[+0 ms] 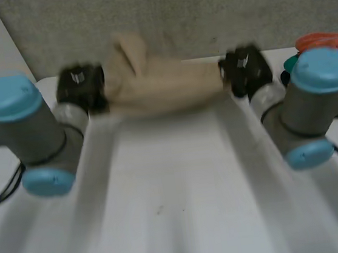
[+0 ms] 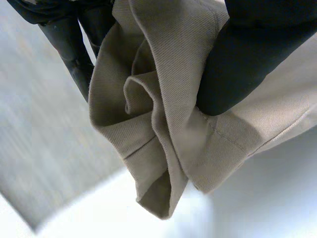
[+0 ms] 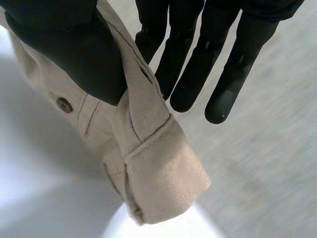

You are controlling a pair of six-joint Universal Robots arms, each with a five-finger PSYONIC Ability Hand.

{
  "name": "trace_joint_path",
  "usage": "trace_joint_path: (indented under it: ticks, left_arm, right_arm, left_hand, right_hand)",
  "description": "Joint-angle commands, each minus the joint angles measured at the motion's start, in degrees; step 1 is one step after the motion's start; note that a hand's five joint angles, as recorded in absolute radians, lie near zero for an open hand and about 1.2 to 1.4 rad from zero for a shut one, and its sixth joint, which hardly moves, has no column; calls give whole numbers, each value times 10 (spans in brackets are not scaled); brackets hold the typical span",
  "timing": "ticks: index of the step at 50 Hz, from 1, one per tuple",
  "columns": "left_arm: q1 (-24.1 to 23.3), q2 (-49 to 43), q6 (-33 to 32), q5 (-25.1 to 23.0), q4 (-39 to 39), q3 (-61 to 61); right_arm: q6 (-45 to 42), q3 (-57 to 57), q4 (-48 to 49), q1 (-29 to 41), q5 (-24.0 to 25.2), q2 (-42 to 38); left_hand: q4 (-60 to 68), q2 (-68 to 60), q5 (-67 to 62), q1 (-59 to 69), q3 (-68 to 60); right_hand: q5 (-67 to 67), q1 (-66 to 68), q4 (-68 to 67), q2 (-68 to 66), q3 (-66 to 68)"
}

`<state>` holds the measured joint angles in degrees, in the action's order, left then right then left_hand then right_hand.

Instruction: Fold the laundry.

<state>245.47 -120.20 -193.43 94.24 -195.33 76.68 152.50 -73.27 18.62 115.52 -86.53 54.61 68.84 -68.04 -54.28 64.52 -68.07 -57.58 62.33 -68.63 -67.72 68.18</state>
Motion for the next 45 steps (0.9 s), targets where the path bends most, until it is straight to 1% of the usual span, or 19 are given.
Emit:
trace_joint_path:
  ticks: [1, 2, 3, 6, 7, 11, 14, 18, 22, 23, 26, 30, 35, 37, 41, 45]
  left_arm:
    - [-7, -18, -2, 18, 49, 91]
    - [-7, -13, -2, 18, 51, 100]
    - [-8, 9, -3, 16, 57, 115]
    - [-10, 52, -2, 15, 58, 131]
    - [-14, 82, -3, 15, 54, 142]
    - [-18, 138, -3, 16, 36, 155]
    - [-16, 151, -4, 17, 25, 164]
    - [-3, 171, -25, 14, 27, 202]
    - [-1, 206, -70, 9, 30, 270]
    - [-4, 217, -87, 4, 28, 300]
    - [-13, 240, -110, -11, 28, 353]
    - [-35, 261, -112, -20, 29, 395]
    - [-69, 255, -109, -19, 29, 410]
    - [-73, 245, -109, -18, 28, 409]
    - [-71, 196, -109, -19, 21, 391]
    - [-66, 158, -110, -18, 12, 369]
  right_arm:
    - [-27, -49, -56, 9, -5, -39]
    - [-30, -61, -64, 10, -5, -37]
    - [-31, -66, -67, 11, -5, -35]
    - [-27, -90, -69, 11, -7, -21]
    - [-27, -96, -69, 11, -7, -14]
    - [-20, -128, -68, 12, -3, 22]
    - [-19, -144, -68, 12, -5, 41]
    - [-19, -158, -68, 13, -7, 45]
    - [-20, -165, -68, 11, -7, 45]
    - [-20, -165, -68, 11, -7, 45]
    - [-20, -165, -68, 11, -7, 45]
    - [-19, -166, -68, 12, -8, 45]
    - [-20, -168, -69, 16, -8, 45]
    - [-20, -169, -68, 18, -8, 45]
    - [-20, -172, -69, 20, -8, 45]
    - [-20, -175, -69, 21, -8, 45]
  left_hand:
    - [112, -120, -157, 155, -119]
    - [112, -120, -157, 155, -119]
    - [-3, -5, -43, 40, -5]
    - [-192, 184, 146, -149, 184]
    - [-316, 308, 270, -273, 308]
    - [-396, 388, 350, -353, 388]
    - [-393, 385, 347, -350, 385]
    - [-371, 363, 325, -328, 363]
    - [-302, 294, 257, -259, 294]
    - [-250, 242, 205, -207, 243]
    - [-154, 146, 109, -111, 147]
    - [-75, 67, 29, -32, 67]
    - [-88, 80, 43, -45, 81]
    - [-103, 95, 58, -60, 96]
    - [-167, 159, 122, -124, 160]
    - [-194, 186, 149, -151, 186]
  right_hand:
    - [-124, 177, -114, -123, 118]
    - [-124, 177, -114, -123, 118]
    - [-124, 177, -114, -123, 118]
    - [-124, 177, -114, -123, 118]
    - [-124, 177, -114, -123, 118]
    - [-124, 177, -114, -123, 118]
    - [-124, 177, -114, -123, 118]
    - [-124, 177, -114, -123, 118]
    - [-124, 177, -114, -123, 118]
    - [-124, 177, -114, -123, 118]
    - [-124, 177, -114, -123, 118]
    - [-124, 177, -114, -123, 118]
    - [-124, 177, -114, -123, 118]
    - [-124, 177, -114, -123, 118]
    - [-124, 177, -114, -123, 118]
    - [-124, 177, -114, -123, 118]
